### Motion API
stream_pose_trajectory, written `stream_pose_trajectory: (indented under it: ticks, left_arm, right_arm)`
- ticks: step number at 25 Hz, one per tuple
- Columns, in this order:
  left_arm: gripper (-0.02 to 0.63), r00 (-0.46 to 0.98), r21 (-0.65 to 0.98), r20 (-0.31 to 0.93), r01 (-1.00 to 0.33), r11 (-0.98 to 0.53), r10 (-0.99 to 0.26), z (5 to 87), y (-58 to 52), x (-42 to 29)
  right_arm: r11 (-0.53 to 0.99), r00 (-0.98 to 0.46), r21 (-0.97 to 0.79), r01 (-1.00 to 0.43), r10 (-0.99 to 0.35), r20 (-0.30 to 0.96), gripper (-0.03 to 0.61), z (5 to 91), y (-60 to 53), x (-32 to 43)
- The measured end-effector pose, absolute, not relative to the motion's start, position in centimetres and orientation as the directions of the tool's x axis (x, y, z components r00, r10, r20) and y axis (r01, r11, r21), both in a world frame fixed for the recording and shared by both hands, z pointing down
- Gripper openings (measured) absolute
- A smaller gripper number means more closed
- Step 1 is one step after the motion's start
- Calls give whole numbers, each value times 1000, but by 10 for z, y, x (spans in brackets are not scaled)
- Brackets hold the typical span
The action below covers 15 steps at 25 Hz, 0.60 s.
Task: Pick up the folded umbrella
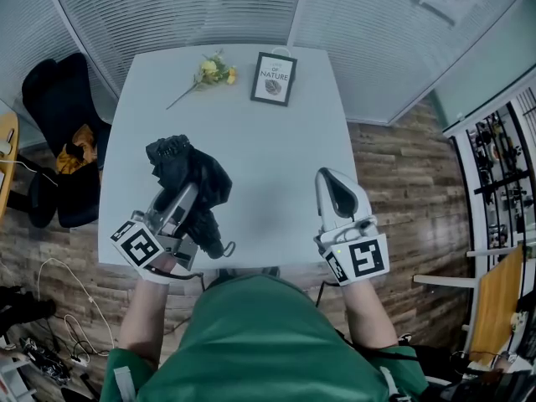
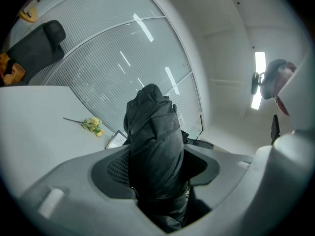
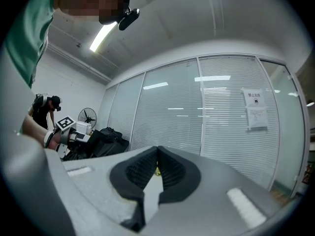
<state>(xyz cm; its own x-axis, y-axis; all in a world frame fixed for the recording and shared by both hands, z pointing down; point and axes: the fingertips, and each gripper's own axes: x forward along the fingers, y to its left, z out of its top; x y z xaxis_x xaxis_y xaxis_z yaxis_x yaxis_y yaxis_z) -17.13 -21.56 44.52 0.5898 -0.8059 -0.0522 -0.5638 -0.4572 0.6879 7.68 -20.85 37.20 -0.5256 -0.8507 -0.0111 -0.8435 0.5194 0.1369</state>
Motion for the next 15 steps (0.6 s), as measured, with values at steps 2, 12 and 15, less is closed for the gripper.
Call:
stream_pose_trajectory:
  ticks: [2, 12, 15]
  left_arm:
    - [275, 589, 689, -51, -563, -456, -806, 446, -215, -171]
    - [275, 587, 701, -45, -558, -445, -808, 454, -214, -178]
    - [275, 586, 712, -44, -550, -437, -809, 458, -213, -181]
  right_arm:
    - [518, -524, 136, -845, -852, -9, 2, 372, -208, 78]
    - [519, -524, 141, -843, -852, -2, 2, 372, -206, 72]
    - [515, -521, 145, -845, -854, -2, 2, 372, -204, 71]
